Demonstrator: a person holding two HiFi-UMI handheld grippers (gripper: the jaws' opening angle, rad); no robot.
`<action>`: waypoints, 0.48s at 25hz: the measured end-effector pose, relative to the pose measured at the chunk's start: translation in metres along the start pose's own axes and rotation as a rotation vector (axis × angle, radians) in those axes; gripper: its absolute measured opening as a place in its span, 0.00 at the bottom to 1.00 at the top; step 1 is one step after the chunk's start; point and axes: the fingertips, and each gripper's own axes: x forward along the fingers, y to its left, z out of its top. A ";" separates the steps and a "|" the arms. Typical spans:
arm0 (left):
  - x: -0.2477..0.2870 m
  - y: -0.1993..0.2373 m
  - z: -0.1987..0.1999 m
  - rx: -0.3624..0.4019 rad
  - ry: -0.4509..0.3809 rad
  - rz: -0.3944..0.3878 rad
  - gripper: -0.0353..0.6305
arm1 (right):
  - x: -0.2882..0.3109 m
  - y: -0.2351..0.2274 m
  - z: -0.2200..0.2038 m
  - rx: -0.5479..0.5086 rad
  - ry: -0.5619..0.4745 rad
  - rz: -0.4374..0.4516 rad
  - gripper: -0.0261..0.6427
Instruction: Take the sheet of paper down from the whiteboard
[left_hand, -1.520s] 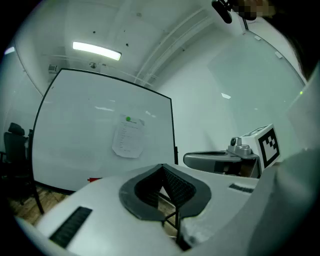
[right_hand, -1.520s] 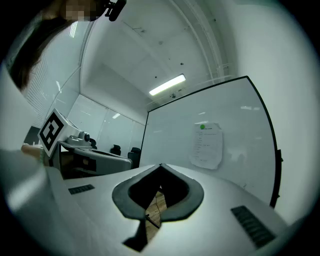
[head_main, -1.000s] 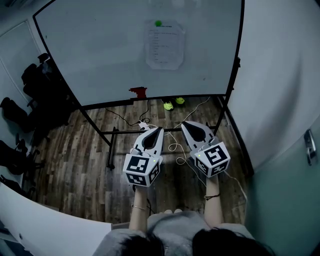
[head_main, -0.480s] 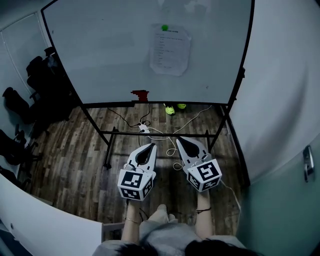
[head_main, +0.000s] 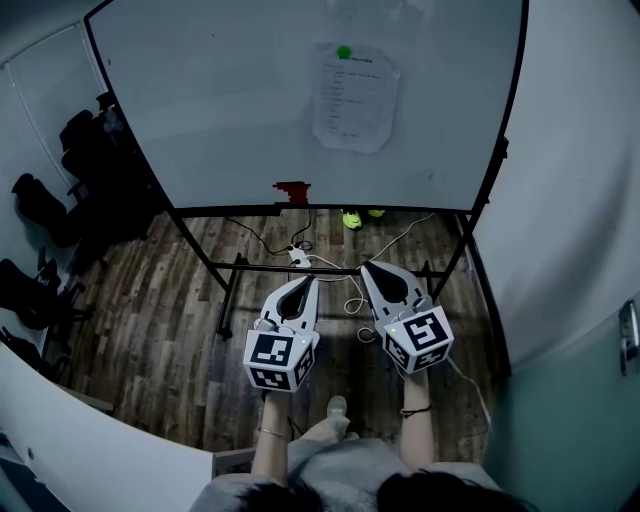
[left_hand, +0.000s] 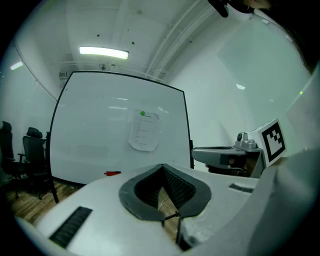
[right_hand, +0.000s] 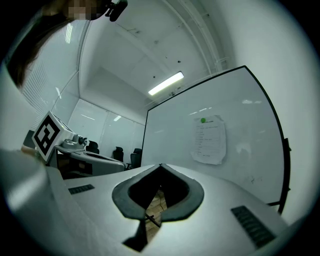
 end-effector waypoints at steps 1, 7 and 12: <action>0.006 0.003 0.001 0.001 -0.004 -0.004 0.06 | 0.005 -0.005 0.000 -0.001 -0.002 -0.003 0.04; 0.046 0.019 0.005 0.004 -0.010 -0.035 0.06 | 0.035 -0.032 -0.005 -0.008 0.004 -0.029 0.04; 0.074 0.029 0.008 -0.003 -0.018 -0.068 0.06 | 0.055 -0.052 -0.006 -0.016 0.009 -0.047 0.04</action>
